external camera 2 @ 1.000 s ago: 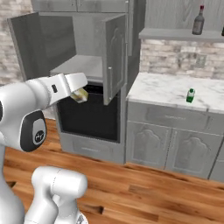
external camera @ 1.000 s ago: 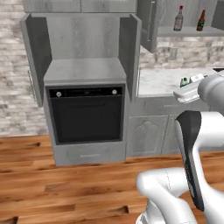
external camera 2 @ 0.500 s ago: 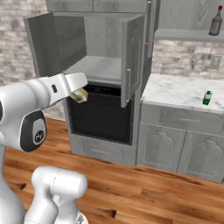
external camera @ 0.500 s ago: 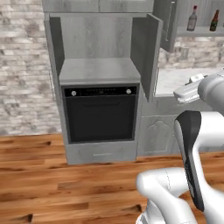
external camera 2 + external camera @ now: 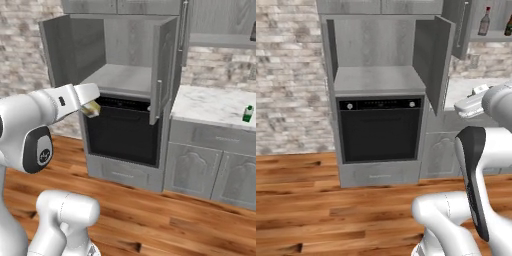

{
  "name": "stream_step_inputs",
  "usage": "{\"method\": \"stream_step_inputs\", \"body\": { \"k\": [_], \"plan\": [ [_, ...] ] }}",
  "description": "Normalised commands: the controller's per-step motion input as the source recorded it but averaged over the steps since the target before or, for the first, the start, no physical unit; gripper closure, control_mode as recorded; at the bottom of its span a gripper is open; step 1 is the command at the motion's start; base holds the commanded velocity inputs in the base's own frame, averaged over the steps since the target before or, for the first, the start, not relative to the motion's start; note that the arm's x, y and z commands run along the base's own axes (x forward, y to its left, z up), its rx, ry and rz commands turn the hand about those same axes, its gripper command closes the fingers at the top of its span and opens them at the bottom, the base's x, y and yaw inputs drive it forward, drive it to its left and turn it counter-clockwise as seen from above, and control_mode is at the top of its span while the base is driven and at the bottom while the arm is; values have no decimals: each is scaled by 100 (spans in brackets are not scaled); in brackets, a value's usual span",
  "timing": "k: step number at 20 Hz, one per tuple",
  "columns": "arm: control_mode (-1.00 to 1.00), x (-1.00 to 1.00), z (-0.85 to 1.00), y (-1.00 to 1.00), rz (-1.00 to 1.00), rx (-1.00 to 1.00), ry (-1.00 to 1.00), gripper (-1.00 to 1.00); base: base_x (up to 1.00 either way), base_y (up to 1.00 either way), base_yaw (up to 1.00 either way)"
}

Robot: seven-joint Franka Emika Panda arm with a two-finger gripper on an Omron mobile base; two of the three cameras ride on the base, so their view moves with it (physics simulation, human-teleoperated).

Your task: Sort all alcoholic drinks to one cabinet, and non-alcoholic drinks to the other.

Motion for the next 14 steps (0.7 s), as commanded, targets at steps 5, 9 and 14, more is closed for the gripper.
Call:
{"method": "stream_step_inputs", "body": {
  "k": [5,9,14],
  "plan": [
    [100,0,0,0,0,0,0,100,31,25,1],
    [100,0,0,0,0,0,0,100,38,19,1],
    [100,0,0,0,0,0,0,100,45,14,1]
  ]
}}
